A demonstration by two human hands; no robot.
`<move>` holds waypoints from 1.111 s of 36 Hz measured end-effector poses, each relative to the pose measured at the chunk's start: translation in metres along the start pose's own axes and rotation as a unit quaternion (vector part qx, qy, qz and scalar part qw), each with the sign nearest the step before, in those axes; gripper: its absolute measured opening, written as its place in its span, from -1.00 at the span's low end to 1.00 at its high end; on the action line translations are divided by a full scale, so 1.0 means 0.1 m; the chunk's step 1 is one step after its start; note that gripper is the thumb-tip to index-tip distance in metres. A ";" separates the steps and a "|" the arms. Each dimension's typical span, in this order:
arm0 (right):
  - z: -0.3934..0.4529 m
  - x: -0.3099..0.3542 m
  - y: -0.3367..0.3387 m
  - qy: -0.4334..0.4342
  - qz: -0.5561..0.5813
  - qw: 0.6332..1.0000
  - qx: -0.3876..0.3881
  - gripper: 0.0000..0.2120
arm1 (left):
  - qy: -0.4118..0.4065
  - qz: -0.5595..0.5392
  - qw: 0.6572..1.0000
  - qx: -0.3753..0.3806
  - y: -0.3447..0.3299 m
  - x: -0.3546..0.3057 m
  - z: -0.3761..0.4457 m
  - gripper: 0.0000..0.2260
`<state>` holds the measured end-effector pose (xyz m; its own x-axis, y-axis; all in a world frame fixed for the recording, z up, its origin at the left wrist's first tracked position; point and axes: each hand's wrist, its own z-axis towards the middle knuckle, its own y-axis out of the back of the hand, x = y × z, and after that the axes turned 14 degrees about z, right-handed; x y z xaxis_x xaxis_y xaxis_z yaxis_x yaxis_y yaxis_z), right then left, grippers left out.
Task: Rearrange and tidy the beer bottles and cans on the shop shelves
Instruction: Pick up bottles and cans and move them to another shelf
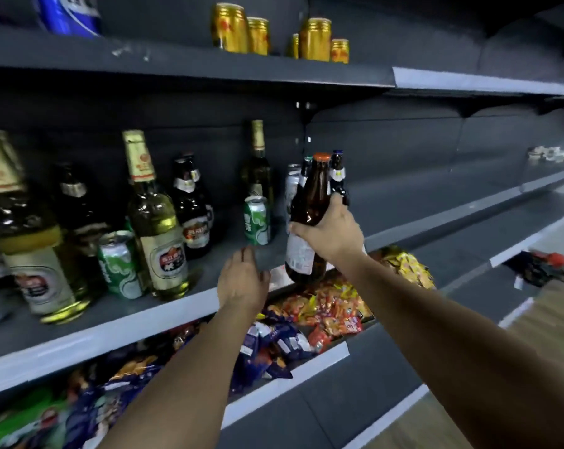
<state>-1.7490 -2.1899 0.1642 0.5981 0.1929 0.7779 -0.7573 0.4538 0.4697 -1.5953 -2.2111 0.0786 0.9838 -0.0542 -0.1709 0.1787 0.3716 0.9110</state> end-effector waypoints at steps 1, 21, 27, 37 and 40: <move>0.05 0.04 -0.09 0.004 0.012 1.000 0.008 -0.36 | 0.016 -0.004 1.000 0.003 0.00 0.06 0.04 -0.48; 0.58 0.39 -1.45 -0.006 0.044 0.992 0.121 -0.43 | 0.164 -0.229 0.959 -0.031 -0.26 0.40 0.69 -0.28; 0.66 0.45 -1.61 0.018 0.054 0.987 0.147 -0.29 | 0.209 -0.187 0.958 -0.061 -0.26 0.45 0.76 -0.40; 0.69 0.40 -1.75 0.094 0.017 0.981 0.170 -0.24 | 0.255 -0.169 0.944 -0.126 -0.28 0.33 0.72 -0.40; 0.73 0.31 -1.58 0.179 0.055 0.980 0.069 -0.32 | 0.228 -0.133 0.928 -0.261 -0.24 0.12 0.63 -0.45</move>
<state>-1.6299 -2.3190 0.1450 0.5462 0.5373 0.6426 -0.8357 0.2968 0.4621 -1.5866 -2.2790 0.0787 0.7758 0.1448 -0.6141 0.2668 0.8067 0.5273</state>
